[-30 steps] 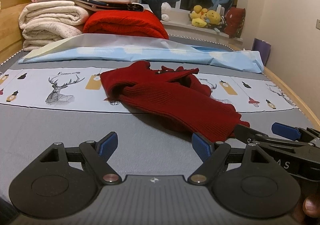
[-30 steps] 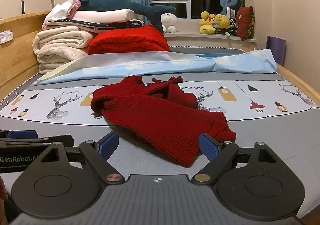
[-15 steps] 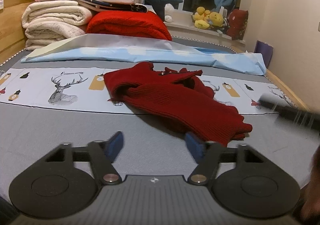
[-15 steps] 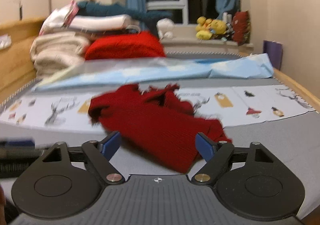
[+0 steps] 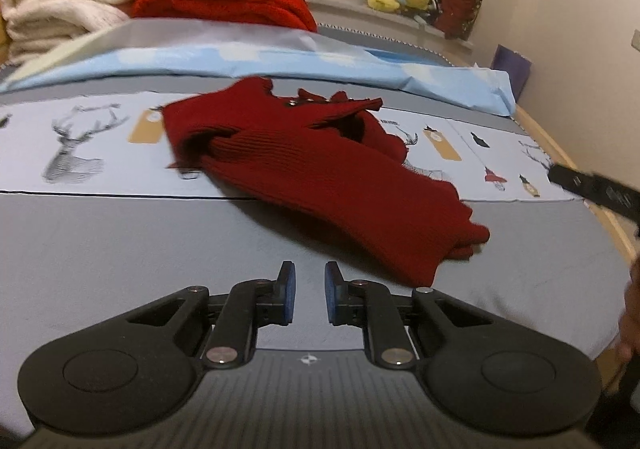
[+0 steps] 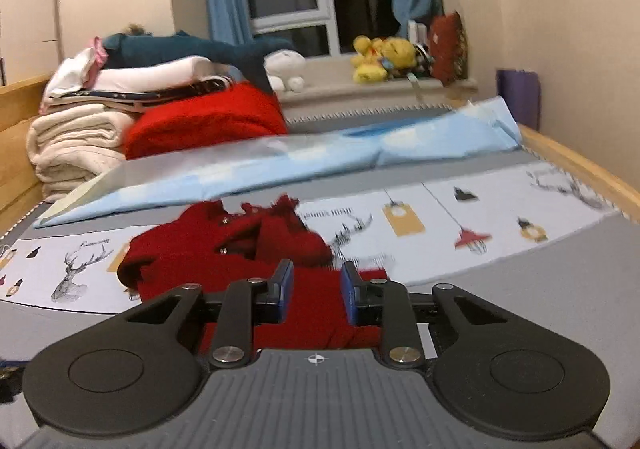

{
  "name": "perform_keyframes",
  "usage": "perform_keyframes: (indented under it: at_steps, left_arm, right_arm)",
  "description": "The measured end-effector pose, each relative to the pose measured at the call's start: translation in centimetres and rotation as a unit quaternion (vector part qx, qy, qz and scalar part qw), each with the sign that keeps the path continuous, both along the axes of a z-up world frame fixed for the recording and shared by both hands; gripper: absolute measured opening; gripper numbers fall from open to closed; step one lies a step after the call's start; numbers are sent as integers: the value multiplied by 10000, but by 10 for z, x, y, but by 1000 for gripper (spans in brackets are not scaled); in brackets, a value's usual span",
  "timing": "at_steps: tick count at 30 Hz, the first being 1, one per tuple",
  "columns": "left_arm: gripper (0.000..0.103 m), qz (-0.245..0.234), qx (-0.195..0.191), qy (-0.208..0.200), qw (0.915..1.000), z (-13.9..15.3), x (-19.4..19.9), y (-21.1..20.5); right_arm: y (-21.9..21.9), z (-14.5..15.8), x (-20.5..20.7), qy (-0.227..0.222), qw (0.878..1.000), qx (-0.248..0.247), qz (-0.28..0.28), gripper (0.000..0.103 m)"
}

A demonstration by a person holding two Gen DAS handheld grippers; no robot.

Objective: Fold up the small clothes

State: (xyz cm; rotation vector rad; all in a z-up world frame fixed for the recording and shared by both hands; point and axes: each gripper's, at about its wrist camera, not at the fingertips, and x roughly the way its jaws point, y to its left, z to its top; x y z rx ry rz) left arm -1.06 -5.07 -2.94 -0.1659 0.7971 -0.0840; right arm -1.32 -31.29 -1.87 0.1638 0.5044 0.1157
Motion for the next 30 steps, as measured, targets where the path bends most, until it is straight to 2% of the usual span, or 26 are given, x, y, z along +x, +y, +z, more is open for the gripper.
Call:
perform_keyframes:
  at_steps: [2,4,6,7,8,12,13,14,15,16,17,21,25,28,30]
  left_arm:
    - [17,26,-217,103,9997,-10,25,-8]
    - [17,153,-582,294,9978,-25,49,-15]
    - [29,384,-1029,619,9920,-47,74,-23]
    - [49,567,-1163,801,9883,-58,85,-27]
    - [59,768,-1244,933,9849,-69,95,-31]
    - [62,1158,-1562,1264,9727,-104,124,-45]
    - [61,1160,-1612,1319,9712,-110,130,-48]
    - [55,1100,-1613,1375,9711,-114,134,-51]
    - [44,998,-1604,1397,9720,-115,137,-53]
    - [15,850,-1638,1374,9732,-114,139,-54]
    - [12,668,-1642,1343,9749,-109,139,-53]
    - [9,-183,-1493,941,9841,-70,122,-30]
    - [8,-940,-1108,708,9869,-26,85,29]
    - [8,-1261,-387,929,9869,-17,55,93]
    - [8,-1353,292,1135,9839,-24,38,129]
  right_arm:
    - [-3,-2,6,14,10000,9,5,28]
    - [-11,-1,9,-29,9997,236,20,28]
    - [-18,1,12,-84,9994,343,33,28]
    - [-20,0,14,-73,9993,356,34,28]
    - [-23,2,14,-107,9993,354,40,28]
    - [-32,2,16,-44,9990,446,-51,29]
    - [-36,1,17,-11,9987,506,-106,29]
    - [-39,2,18,6,9984,551,-159,29]
    - [-42,2,19,26,9981,587,-204,29]
    - [-44,1,21,55,9977,629,-248,29]
    - [-45,1,21,56,9977,620,-281,29]
    - [-46,0,23,61,9976,557,-403,29]
    - [-45,-3,22,100,9968,547,-574,29]
    - [-45,-4,21,156,9959,593,-667,29]
    - [-43,-4,20,185,9957,565,-713,29]
